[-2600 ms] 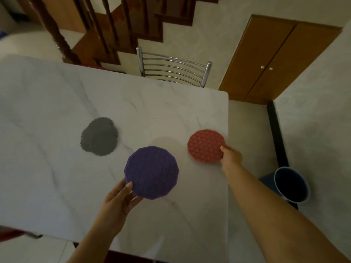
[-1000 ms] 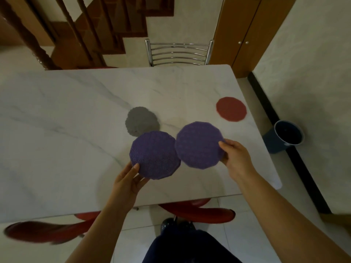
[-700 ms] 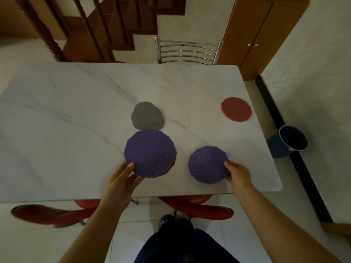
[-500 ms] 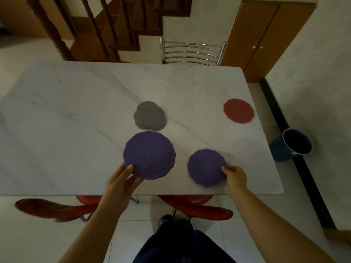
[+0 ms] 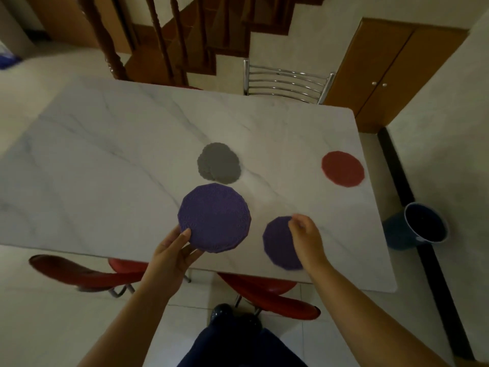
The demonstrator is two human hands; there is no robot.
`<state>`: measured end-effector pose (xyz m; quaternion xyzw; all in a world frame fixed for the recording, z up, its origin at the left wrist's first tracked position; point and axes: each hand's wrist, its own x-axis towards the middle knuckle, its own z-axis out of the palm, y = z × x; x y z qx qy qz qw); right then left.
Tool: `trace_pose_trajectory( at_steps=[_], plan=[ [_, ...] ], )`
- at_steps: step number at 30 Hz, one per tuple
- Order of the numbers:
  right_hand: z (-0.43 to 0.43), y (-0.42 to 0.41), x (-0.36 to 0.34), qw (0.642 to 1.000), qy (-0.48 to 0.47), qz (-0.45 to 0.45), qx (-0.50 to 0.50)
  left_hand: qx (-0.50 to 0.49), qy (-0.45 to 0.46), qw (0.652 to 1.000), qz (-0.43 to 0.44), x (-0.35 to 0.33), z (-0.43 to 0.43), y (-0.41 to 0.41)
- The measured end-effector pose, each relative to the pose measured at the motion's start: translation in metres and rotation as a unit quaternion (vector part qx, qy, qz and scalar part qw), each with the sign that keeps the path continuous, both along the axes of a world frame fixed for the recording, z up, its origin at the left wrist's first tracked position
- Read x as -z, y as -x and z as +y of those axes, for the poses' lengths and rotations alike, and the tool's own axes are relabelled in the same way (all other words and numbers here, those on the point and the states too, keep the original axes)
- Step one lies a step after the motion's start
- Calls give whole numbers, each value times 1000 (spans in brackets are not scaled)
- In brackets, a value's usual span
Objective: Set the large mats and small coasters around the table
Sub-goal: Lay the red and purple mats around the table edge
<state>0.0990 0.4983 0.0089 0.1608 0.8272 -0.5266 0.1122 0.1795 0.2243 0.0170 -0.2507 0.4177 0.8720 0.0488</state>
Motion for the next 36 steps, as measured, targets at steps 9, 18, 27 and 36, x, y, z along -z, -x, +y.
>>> trace_pose_trajectory(
  at_steps=[9,18,27,36],
  plan=[
    [-129,8,-61,970,26,49,-237,-6,-6,1000,4,-7,-36,-6],
    [-258,8,-36,989,40,54,-135,39,-11,999,2,5,-177,7],
    [-404,-15,-26,993,94,62,-27,86,25,996,-27,9,-333,7],
    [-420,-1,-35,964,255,-61,50,84,-6,996,-28,11,-370,13]
  ],
)
